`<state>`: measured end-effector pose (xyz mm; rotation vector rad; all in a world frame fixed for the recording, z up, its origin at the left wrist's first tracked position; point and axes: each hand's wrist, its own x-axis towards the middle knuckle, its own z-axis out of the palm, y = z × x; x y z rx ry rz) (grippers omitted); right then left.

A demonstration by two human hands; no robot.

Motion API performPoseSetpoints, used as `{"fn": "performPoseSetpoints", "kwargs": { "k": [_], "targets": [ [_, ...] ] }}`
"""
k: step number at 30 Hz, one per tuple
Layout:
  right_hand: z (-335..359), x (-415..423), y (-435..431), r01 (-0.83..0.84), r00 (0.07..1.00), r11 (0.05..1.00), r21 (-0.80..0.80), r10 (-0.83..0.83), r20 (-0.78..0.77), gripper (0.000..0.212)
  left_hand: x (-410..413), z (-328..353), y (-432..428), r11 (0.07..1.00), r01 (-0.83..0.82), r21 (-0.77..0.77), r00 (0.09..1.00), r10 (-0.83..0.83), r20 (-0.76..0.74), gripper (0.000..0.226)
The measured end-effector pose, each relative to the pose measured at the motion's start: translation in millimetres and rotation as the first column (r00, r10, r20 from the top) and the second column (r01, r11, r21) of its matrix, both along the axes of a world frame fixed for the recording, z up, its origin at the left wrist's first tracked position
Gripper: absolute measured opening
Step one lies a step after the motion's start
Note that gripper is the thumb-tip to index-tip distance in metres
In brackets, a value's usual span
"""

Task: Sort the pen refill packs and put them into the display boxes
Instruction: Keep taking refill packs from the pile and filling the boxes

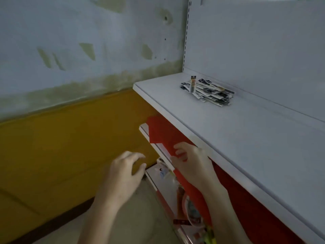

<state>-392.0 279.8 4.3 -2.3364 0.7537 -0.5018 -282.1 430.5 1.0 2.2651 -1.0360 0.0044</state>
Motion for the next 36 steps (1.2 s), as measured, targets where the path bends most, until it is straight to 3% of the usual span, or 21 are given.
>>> {"fn": "performPoseSetpoints", "kwargs": {
  "k": [6, 9, 20, 24, 29, 32, 36],
  "targets": [
    [-2.1, 60.9, -1.6, 0.073, 0.997, 0.997, 0.022, -0.073, -0.032, 0.022, 71.8, -3.7, -8.1, 0.997, 0.082, 0.001, 0.996, -0.082, -0.022, 0.028],
    [-1.6, 87.6, -19.3, 0.112, 0.993, 0.993, 0.049, -0.110, -0.035, 0.033, 100.0, -5.1, -28.8, 0.990, 0.142, -0.009, 0.988, -0.142, -0.054, 0.032],
    [10.6, 193.9, -115.0, 0.235, 0.968, 0.967, 0.102, -0.243, 0.064, 0.025, 214.8, 2.2, -122.4, 0.964, 0.248, -0.095, 0.963, -0.256, -0.084, 0.030],
    [12.7, 200.9, -154.2, 0.385, 0.920, 0.922, 0.043, -0.387, 0.063, 0.022, 245.6, 1.0, -172.4, 0.951, 0.271, -0.152, 0.951, -0.289, -0.113, 0.025],
    [9.9, 214.3, -198.1, 0.655, 0.754, 0.755, -0.036, -0.651, 0.081, 0.019, 285.3, -0.5, -253.7, 0.869, 0.467, -0.162, 0.856, -0.490, -0.165, 0.024],
    [13.8, 238.5, -218.4, 0.700, 0.714, 0.710, -0.079, -0.696, 0.071, 0.022, 304.1, 1.5, -294.0, 0.810, 0.562, -0.169, 0.781, -0.587, -0.213, 0.021],
    [15.5, 266.2, -237.4, 0.716, 0.655, 0.664, -0.216, -0.746, -0.125, 0.043, 317.1, 4.0, -338.5, 0.737, 0.658, -0.153, 0.669, -0.666, -0.329, 0.018]
  ]
}}
